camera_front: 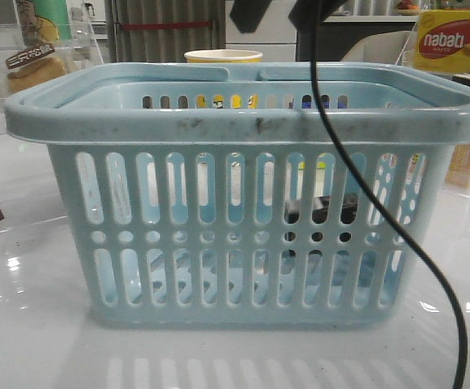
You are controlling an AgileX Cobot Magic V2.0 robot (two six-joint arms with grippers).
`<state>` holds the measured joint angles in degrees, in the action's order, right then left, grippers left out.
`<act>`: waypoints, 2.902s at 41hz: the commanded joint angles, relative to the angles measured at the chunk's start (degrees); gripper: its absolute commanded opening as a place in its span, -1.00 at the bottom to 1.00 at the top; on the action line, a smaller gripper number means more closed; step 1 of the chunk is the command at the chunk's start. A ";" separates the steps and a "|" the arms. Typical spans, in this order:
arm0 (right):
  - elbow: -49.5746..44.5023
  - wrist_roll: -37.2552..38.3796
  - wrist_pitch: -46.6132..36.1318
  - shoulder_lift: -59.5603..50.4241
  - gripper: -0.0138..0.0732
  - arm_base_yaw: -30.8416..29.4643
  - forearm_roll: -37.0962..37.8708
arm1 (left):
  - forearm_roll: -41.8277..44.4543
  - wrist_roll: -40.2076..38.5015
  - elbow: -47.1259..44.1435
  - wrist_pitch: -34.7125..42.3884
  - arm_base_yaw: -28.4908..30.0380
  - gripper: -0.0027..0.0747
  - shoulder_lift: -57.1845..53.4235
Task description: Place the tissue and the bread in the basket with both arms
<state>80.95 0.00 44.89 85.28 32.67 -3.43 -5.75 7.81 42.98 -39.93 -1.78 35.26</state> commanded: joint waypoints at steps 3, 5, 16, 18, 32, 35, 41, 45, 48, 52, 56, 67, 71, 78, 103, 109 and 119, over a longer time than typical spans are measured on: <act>0.57 -2.14 -0.73 -8.56 0.47 0.04 -0.19 | -0.39 0.04 2.00 4.53 -0.41 0.33 0.37; -0.78 -2.28 -0.66 -10.92 0.47 0.04 -0.19 | -0.39 0.04 2.00 4.53 -0.41 0.33 0.37; -12.95 -3.27 -2.48 -25.23 0.47 0.04 -0.19 | -0.39 0.04 2.00 4.53 -0.41 0.33 0.37; -15.29 -3.27 -2.73 -27.82 0.47 0.04 -0.19 | -0.39 0.04 2.00 4.53 -0.41 0.33 0.37; -31.16 -4.74 -3.74 -45.12 0.47 0.04 0.19 | -0.39 0.04 2.00 4.53 -0.41 0.33 0.37; -33.34 -5.89 -3.78 -48.37 0.47 0.04 0.19 | -0.39 0.04 2.00 4.53 -0.41 0.33 0.37; -35.61 -6.04 -3.85 -52.43 0.47 0.04 0.19 | -0.39 0.04 2.00 4.63 -0.41 0.33 0.37; -35.76 -6.04 -3.92 -52.91 0.47 0.04 0.19 | -0.39 0.04 2.00 4.66 -0.41 0.33 0.37; -35.76 -6.04 -3.92 -52.91 0.47 0.04 0.19 | -0.39 0.04 2.00 5.69 -0.41 0.33 0.37; -35.76 -6.04 -3.86 -52.89 0.47 0.04 0.19 | -0.50 0.04 2.00 6.63 -0.41 0.33 0.37; -35.76 -6.04 -3.86 -52.89 0.47 0.04 0.19 | -0.50 0.04 2.00 6.63 -0.41 0.33 0.37; -35.76 -6.04 -3.86 -52.89 0.47 0.04 0.19 | -3.76 0.04 4.79 7.45 -0.41 0.44 9.49; -35.76 -6.04 -3.86 -52.89 0.47 0.04 0.19 | -5.16 0.04 7.62 7.55 -0.41 0.68 15.49; -35.76 -6.04 -3.86 -52.89 0.47 0.04 0.19 | -6.48 0.04 14.40 8.09 -0.41 0.82 28.36; -35.76 -6.04 -3.81 -52.89 0.47 0.04 0.19 | -12.24 0.04 36.01 20.08 -0.41 0.82 60.94; -35.76 -6.04 -3.75 -52.89 0.47 0.04 0.19 | -13.17 0.04 38.03 23.57 -0.41 0.82 64.89; -35.76 -6.04 -3.75 -52.89 0.47 0.04 0.19 | -16.14 0.04 40.83 26.40 -0.41 0.82 69.51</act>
<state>43.76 -5.47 45.51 32.31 32.67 -3.43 -19.74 7.81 81.26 -18.37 -1.78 106.55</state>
